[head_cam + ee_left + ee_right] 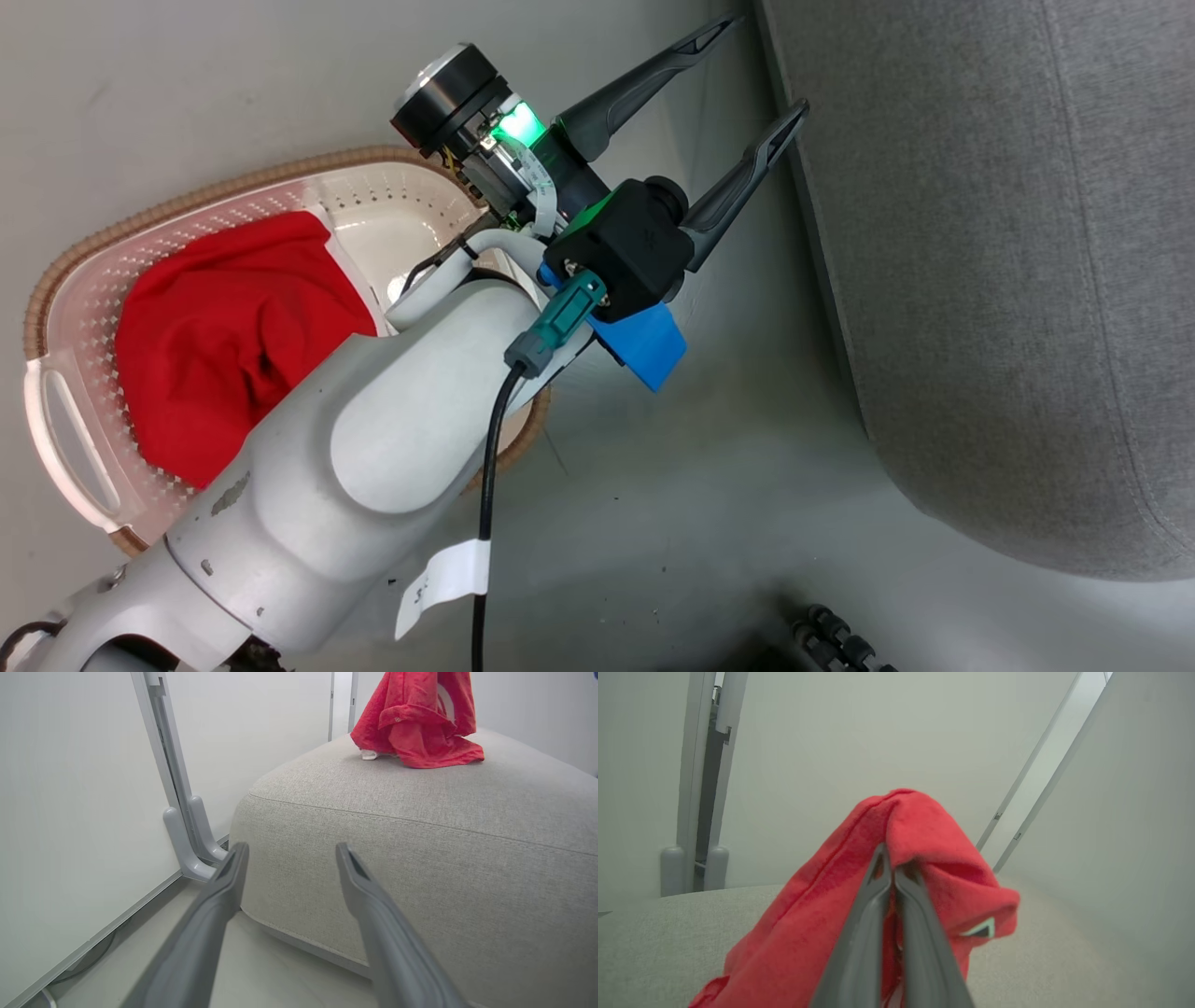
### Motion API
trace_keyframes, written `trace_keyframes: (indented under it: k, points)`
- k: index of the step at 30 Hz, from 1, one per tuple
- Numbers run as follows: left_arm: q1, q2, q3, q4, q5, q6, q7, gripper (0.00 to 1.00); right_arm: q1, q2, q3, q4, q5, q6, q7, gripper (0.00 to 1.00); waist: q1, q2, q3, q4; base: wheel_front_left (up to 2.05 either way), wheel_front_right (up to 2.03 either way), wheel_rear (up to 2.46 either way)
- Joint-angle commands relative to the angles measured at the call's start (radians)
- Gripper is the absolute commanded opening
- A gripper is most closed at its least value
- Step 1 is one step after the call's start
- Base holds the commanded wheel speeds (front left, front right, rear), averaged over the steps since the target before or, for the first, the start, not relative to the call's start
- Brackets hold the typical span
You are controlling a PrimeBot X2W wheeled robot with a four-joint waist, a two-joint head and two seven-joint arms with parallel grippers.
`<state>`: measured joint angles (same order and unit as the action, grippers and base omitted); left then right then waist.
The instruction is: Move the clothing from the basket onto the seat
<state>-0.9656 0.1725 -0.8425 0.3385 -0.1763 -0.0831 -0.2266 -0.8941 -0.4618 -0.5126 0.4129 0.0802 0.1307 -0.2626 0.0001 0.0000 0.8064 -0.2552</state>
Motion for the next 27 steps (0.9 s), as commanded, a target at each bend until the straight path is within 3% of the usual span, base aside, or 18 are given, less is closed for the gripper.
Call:
trace_keyframes:
  k: [1,8,17,19,21,27]
  points:
    - [-0.015,0.005,0.0,-0.006,-0.001,-0.002,0.002,1.0,-0.008,0.024,0.007,0.021,-0.009,0.0,-0.003,0.0,-0.0001,0.0,0.017,0.002,0.0,0.0,0.0]
    - [-0.024,0.008,-0.01,-0.007,-0.004,0.001,0.002,1.0,0.018,0.094,0.028,0.125,-0.017,0.0,-0.003,0.0,-0.0001,0.0,0.034,0.011,0.0,0.0,0.0]
    - [-0.014,0.019,-0.013,-0.002,-0.013,0.012,0.001,1.0,0.044,0.125,0.047,0.192,-0.005,0.0,-0.002,0.0,-0.0001,0.0,0.02,0.011,0.0,0.0,0.0]
    - [-0.007,0.018,-0.013,0.004,-0.017,0.013,-0.003,1.0,0.057,0.126,0.05,0.181,-0.006,0.0,-0.002,0.32,-0.0001,0.0,0.004,0.009,0.0,0.0,0.0]
    - [0.0,0.011,-0.015,0.01,-0.023,0.016,-0.007,1.0,0.083,0.128,0.053,0.164,-0.009,0.0,-0.002,1.0,-0.0001,0.0,-0.016,0.009,0.0,0.0,0.0]
    - [0.04,-0.007,-0.003,0.037,-0.049,0.028,-0.029,1.0,0.2,0.149,0.059,0.081,-0.019,0.0,-0.002,1.0,-0.0001,0.0,-0.112,0.012,0.0,0.0,0.0]
